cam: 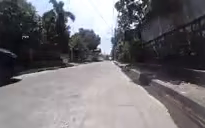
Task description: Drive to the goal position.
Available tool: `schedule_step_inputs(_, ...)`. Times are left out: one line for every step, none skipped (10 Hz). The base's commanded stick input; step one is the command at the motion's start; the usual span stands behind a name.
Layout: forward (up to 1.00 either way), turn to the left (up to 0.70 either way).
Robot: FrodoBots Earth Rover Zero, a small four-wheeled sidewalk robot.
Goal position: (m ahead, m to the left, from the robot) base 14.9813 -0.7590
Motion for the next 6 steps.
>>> schedule_step_inputs(1.0,0.0)
schedule_step_inputs(1.0,0.0)
schedule_step_inputs(1.0,0.0)
schedule_step_inputs(1.0,0.0)
schedule_step_inputs(1.0,0.0)
schedule_step_inputs(1.0,0.0)
